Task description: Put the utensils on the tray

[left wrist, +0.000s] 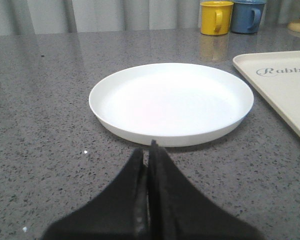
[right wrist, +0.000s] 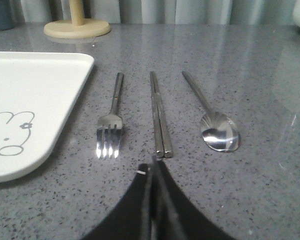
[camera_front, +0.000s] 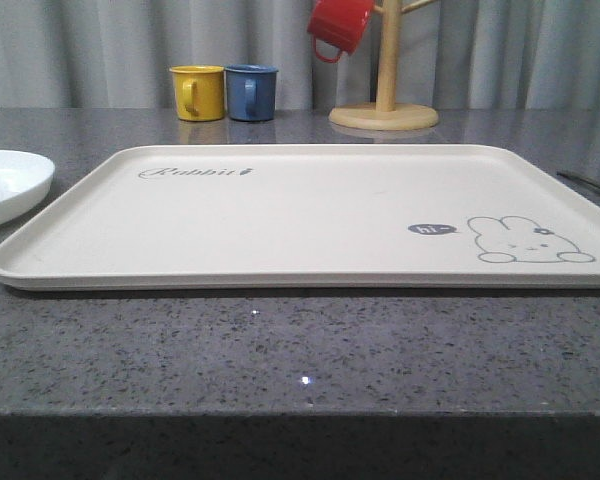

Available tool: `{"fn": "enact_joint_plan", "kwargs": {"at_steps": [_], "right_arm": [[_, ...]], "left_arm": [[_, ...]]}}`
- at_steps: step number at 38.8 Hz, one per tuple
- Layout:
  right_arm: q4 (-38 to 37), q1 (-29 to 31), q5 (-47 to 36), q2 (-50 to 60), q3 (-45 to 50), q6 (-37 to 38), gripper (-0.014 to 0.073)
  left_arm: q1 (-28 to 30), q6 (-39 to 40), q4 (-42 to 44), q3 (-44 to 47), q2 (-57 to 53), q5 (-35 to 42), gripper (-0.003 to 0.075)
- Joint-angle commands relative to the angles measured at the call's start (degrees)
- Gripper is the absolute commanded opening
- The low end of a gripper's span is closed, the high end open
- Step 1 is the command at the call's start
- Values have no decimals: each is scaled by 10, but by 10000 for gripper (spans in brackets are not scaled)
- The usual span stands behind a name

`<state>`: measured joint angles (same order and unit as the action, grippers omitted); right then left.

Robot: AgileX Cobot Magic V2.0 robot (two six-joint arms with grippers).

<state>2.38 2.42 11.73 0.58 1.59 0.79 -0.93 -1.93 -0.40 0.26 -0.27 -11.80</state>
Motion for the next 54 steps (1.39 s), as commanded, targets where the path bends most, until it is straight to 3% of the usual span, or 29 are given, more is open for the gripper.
{"fn": "enact_joint_plan", "kwargs": {"at_steps": [1, 30, 39, 43, 50, 54], "right_arm": [[-3, 3, -46, 10, -2, -5, -69], [-3, 3, -60, 10, -2, -5, -69], [-11, 3, -90, 10, -77, -5, -69], [-34, 3, -44, 0, -166, -5, -68], [-30, 3, 99, -109, -300, -4, -66], [-30, 3, 113, -184, -338, -4, -66]], "left_arm": [[1, 3, -1, 1, -12, 45, -18], [1, 3, 13, 1, -12, 112, -18], [1, 4, -17, -22, -12, 282, -17], [1, 4, -27, -87, 0, 250, -17], [1, 4, 31, -201, 98, 133, -17], [1, 4, 41, -246, 175, 86, -17]]}}
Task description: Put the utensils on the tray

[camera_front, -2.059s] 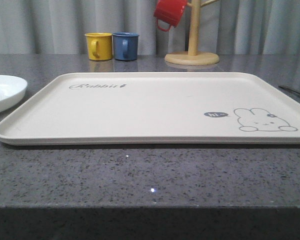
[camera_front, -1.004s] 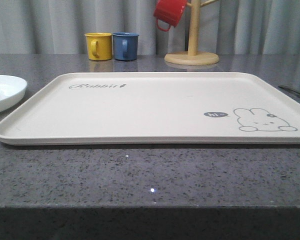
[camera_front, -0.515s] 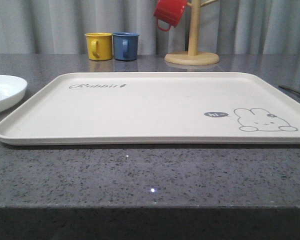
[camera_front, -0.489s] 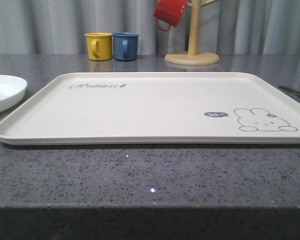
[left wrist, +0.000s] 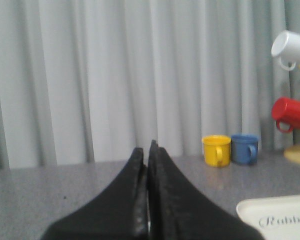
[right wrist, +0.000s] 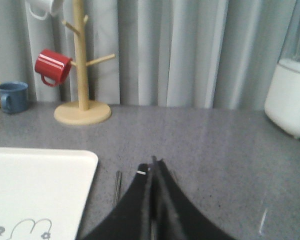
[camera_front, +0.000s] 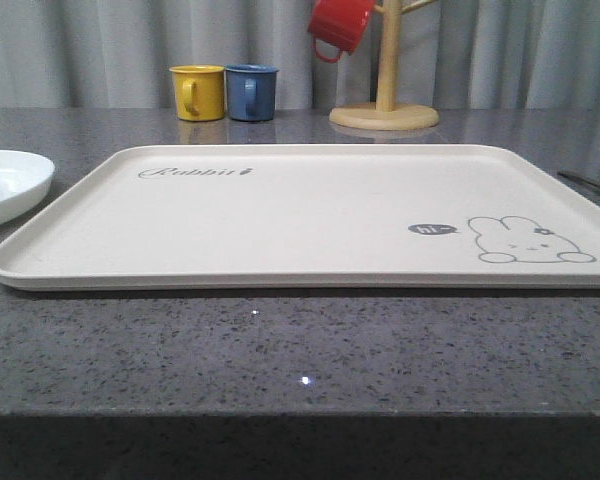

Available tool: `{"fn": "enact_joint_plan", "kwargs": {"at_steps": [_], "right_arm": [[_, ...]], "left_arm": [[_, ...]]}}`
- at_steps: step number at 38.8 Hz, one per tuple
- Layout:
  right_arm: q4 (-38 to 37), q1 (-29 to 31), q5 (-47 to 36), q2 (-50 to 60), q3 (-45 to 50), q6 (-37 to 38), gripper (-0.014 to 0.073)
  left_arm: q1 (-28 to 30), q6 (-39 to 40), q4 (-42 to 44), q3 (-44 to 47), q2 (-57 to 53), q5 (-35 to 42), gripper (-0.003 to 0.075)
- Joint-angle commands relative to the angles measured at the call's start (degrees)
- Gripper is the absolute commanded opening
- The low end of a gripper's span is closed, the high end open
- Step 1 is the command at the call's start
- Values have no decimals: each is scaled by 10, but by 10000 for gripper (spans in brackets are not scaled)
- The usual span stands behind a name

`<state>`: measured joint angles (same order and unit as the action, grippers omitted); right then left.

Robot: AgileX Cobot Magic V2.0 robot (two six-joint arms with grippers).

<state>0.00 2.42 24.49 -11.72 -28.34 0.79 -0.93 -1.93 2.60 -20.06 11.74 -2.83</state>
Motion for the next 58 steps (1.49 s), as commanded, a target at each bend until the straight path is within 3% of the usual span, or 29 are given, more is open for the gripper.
{"fn": "enact_joint_plan", "kwargs": {"at_steps": [1, 10, 14, 18, 22, 25, 26, 33, 39, 46, 58], "right_arm": [[-6, 3, -16, -78, -44, -4, -66], [-5, 3, -12, -124, -50, -4, -63], [-5, 3, -13, -123, -50, -4, 34], [-5, 3, -12, -123, -50, -4, 262], [-5, 3, -11, -123, -50, -4, 517], [-5, 3, -11, -123, -50, -4, 638], [-5, 3, -11, -123, -50, -4, 666], [-5, 3, -11, -123, -50, -4, 642], [-5, 3, -11, -123, -50, -4, 642], [-5, 3, -11, -123, -50, -4, 642], [-5, 3, -11, -123, -50, -4, 642]], "left_arm": [[1, 4, 11, -51, 70, -10, -18], [1, 4, 11, -64, 149, -15, -17], [1, 4, 11, -64, 149, -5, 29], [1, 4, 11, -64, 149, -2, 247], [1, 4, 11, -64, 149, 3, 544], [1, 4, 11, -64, 149, 5, 701], [1, 4, 11, -64, 149, 5, 704], [1, 4, -4, -65, 149, 22, 629], [-2, 4, -3, -102, 178, -21, 608], [-50, -21, 6, -189, 272, -142, 608], [-155, -56, 7, -353, 485, -431, 608]]}}
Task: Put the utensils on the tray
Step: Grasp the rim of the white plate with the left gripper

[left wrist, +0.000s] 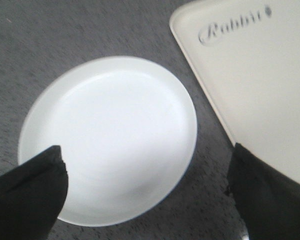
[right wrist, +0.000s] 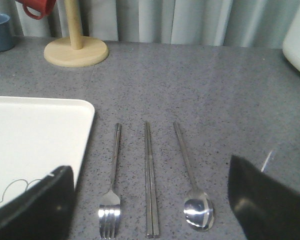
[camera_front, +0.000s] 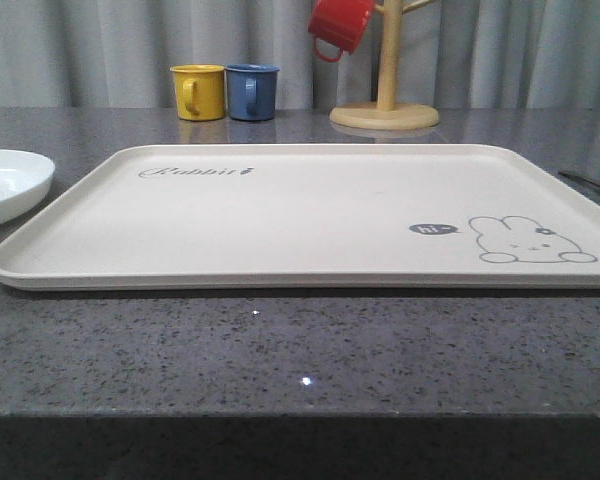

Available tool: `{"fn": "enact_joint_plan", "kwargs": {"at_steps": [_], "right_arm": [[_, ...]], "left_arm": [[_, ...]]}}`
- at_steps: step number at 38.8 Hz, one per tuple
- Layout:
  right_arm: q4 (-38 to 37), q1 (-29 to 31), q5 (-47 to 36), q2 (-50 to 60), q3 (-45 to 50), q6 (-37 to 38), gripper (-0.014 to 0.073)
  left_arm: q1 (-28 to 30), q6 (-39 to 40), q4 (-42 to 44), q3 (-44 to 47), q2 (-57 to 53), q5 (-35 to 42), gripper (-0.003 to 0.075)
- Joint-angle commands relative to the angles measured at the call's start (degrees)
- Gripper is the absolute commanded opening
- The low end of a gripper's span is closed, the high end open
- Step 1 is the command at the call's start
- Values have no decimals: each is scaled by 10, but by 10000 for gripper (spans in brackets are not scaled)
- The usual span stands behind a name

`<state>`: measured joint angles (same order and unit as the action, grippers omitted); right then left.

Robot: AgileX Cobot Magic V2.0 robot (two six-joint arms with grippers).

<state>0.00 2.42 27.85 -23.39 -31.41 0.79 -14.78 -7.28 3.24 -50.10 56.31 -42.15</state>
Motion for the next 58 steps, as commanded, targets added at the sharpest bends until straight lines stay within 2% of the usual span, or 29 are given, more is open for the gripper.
{"fn": "enact_joint_plan", "kwargs": {"at_steps": [1, 10, 20, 34, 41, 42, 44, 47, 49, 51, 58], "right_arm": [[-5, 3, -44, -6, -20, -4, 642], [-5, 3, -44, -6, -20, -4, 642], [-5, 3, -44, -6, -20, -4, 642], [-5, 3, -44, -6, -20, -4, 642], [-5, 3, -44, -6, -20, -4, 642], [-5, 3, -44, -6, -20, -4, 591], [-5, 3, -44, -6, -20, -4, 591], [-5, 3, -44, -6, -20, -4, 591], [-5, 3, -44, -6, -20, -4, 591], [-5, 3, -44, -6, -20, -4, 591], [-5, 3, -44, -6, -20, -4, 591]], "left_arm": [[-21, -7, 1, -66, 57, -56, 608], [-26, -95, -19, -145, 181, -182, 608], [-26, -107, -19, -172, 261, -181, 587], [-26, -107, -22, -169, 295, -166, 302], [-26, -107, -23, -169, 314, -174, 283], [-26, -107, -24, -169, 314, -174, 277], [-26, -107, -25, -169, 314, -175, 249], [-26, -107, -25, -169, 314, -178, 153], [-26, -107, -25, -169, 313, -179, 50], [-26, -107, -20, -170, 312, -180, -20], [-26, -107, 5, -193, 297, -196, -18]]}}
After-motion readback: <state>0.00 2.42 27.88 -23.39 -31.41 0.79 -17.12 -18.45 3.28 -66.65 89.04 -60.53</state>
